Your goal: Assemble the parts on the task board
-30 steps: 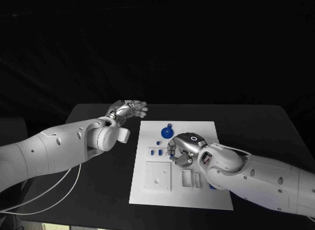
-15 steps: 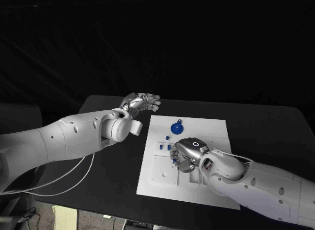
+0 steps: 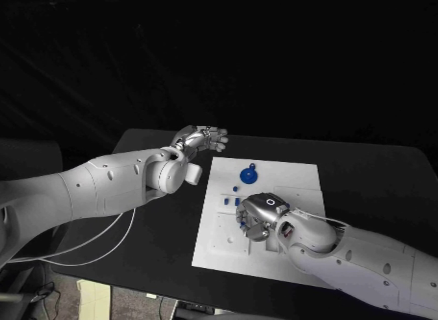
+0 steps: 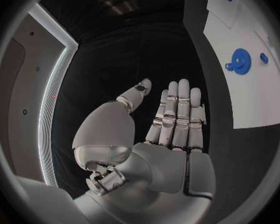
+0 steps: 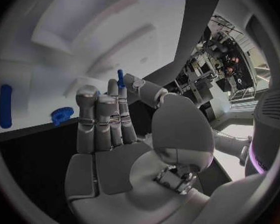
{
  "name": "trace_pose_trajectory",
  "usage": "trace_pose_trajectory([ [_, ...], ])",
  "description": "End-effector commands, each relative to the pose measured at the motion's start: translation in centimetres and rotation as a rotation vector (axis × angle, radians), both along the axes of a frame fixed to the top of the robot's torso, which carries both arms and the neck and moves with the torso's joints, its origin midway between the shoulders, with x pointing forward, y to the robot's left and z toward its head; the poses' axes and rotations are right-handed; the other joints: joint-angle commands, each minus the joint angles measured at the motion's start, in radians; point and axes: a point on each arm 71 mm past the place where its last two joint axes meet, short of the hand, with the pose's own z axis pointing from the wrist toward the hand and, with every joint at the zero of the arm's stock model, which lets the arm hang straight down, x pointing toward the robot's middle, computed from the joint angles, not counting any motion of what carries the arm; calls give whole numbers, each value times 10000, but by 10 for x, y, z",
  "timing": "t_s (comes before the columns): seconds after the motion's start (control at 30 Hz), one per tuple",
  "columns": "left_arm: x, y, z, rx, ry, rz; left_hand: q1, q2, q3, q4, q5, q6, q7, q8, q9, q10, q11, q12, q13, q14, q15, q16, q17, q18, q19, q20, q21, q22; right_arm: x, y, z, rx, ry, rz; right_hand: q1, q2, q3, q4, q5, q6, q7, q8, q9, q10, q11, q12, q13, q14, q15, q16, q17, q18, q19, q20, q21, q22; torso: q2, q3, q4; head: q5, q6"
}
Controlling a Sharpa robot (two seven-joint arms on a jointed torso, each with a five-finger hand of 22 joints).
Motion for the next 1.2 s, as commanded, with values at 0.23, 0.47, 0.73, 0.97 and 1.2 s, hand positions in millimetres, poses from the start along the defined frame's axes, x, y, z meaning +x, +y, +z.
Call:
trace_pose_trajectory([
  [0.23,0,-2,1,-99,-17,-54,-74,16,-38,8,-4,-70,17,53,-18,-60,-14,-15,-17,63,22,-50,27,92,48,14,-45,18,-4,2,-5,-245,65,109,-33,103,-8,-82,82,66,-2,32,25,614,-56,-52,19,0,-90,-22,-18,832,28,-59,38,201,4,-8,15,48,-62],
  [0.47,0,-2,1,-111,6,-91,-78,15,-38,16,-4,-77,19,53,-22,-64,-12,-17,-20,63,23,-59,36,91,48,14,-49,20,-3,1,-8,-322,144,58,-40,110,-10,-89,95,65,-1,30,31,616,-56,-59,27,4,-90,-26,-20,832,28,-61,40,200,1,-17,10,58,-116],
  [0.73,0,-1,1,-93,10,-56,-78,16,-37,21,-4,-81,20,54,-24,-67,-11,-17,-21,64,23,-68,44,90,48,13,-52,21,-3,1,-6,-285,-150,-134,-41,114,-9,-101,109,68,-3,30,38,622,-58,-63,35,9,-92,-29,-21,832,30,-65,44,200,-3,-7,7,72,-151],
  [0.97,0,-1,1,-95,15,-63,-78,16,-35,25,-3,-83,21,56,-27,-68,-10,-17,-23,64,23,-75,51,89,48,13,-54,23,-3,1,-6,-244,-254,-197,-33,119,0,-129,73,76,-8,30,53,635,-62,-74,54,25,-97,-33,-22,832,40,-76,54,199,0,-4,-1,74,-146],
  [1.2,0,0,1,-90,17,-52,-78,17,-34,29,-3,-85,22,58,-29,-69,-10,-17,-24,65,24,-83,58,89,48,13,-57,24,-3,1,-6,-257,-216,-175,-33,123,5,-135,54,79,-9,30,59,640,-64,-79,62,31,-98,-35,-23,832,44,-80,57,198,-6,2,3,112,-148],
])
